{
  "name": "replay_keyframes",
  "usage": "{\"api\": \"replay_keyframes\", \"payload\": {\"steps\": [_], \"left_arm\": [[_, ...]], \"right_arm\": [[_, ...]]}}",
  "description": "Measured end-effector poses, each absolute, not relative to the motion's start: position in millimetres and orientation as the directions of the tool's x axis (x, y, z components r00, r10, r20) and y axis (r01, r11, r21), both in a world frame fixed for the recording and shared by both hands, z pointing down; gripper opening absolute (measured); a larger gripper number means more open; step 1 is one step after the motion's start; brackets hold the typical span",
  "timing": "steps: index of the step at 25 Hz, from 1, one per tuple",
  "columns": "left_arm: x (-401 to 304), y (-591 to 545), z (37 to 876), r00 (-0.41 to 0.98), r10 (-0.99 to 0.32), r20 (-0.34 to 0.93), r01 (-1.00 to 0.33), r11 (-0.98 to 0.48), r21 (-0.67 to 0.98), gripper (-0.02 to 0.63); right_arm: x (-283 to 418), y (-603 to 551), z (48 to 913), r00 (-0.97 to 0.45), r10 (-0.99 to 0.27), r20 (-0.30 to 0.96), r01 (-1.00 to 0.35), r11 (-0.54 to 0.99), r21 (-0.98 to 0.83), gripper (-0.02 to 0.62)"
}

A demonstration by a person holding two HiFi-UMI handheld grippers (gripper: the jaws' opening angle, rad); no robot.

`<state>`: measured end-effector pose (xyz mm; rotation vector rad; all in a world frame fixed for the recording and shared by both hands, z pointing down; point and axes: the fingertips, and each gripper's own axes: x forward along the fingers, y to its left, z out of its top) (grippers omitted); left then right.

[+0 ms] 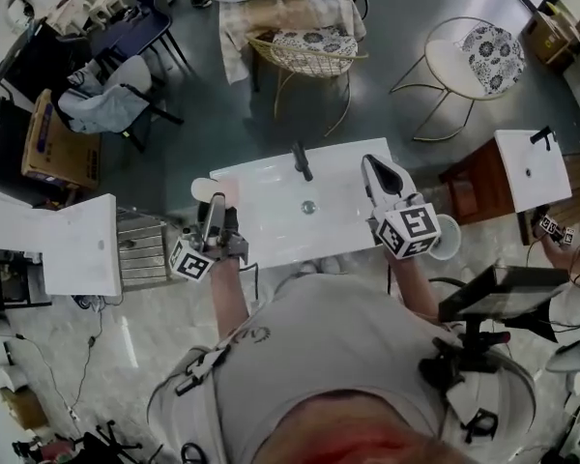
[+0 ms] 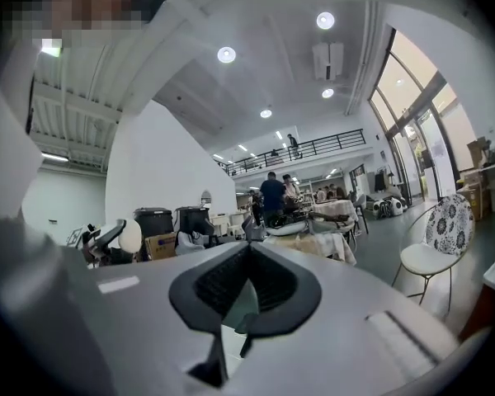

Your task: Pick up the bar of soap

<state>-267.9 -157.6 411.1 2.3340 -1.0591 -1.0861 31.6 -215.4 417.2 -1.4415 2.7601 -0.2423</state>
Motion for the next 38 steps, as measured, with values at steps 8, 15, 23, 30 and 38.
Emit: {"api": "replay_keyframes", "payload": {"steps": [8, 15, 23, 30, 38], "left_arm": [[-265.4, -156.9, 388.6, 0.485, -0.729, -0.484, -0.496, -0.685, 0.534, 0.261], [-241.1, -169.4, 389.9, 0.547, -0.734, -0.402, -0.572, -0.678, 0.462, 0.261], [-213.0, -217.1, 435.7, 0.632, -0.775, -0.014, -0.763, -0.626, 0.159, 0.261], [-197.1, -264.3, 528.5, 0.636, -0.677, 0.371, -0.687, -0.715, -0.128, 0.261], [-197.4, -297.5, 691.2, 0.482, -0.447, 0.753, -0.474, -0.856, -0.205, 0.261]], "right_arm": [[22.8, -219.6, 419.8, -0.586, -0.808, 0.059, -0.806, 0.574, -0.145, 0.002], [28.3, -220.5, 420.9, -0.581, -0.811, 0.066, -0.810, 0.569, -0.141, 0.002], [44.4, -221.6, 427.6, -0.548, -0.834, 0.066, -0.833, 0.536, -0.138, 0.002], [69.4, -211.9, 436.6, -0.497, -0.866, 0.062, -0.863, 0.486, -0.139, 0.002], [92.2, -204.0, 442.8, -0.438, -0.894, 0.099, -0.896, 0.425, -0.126, 0.002]]}}
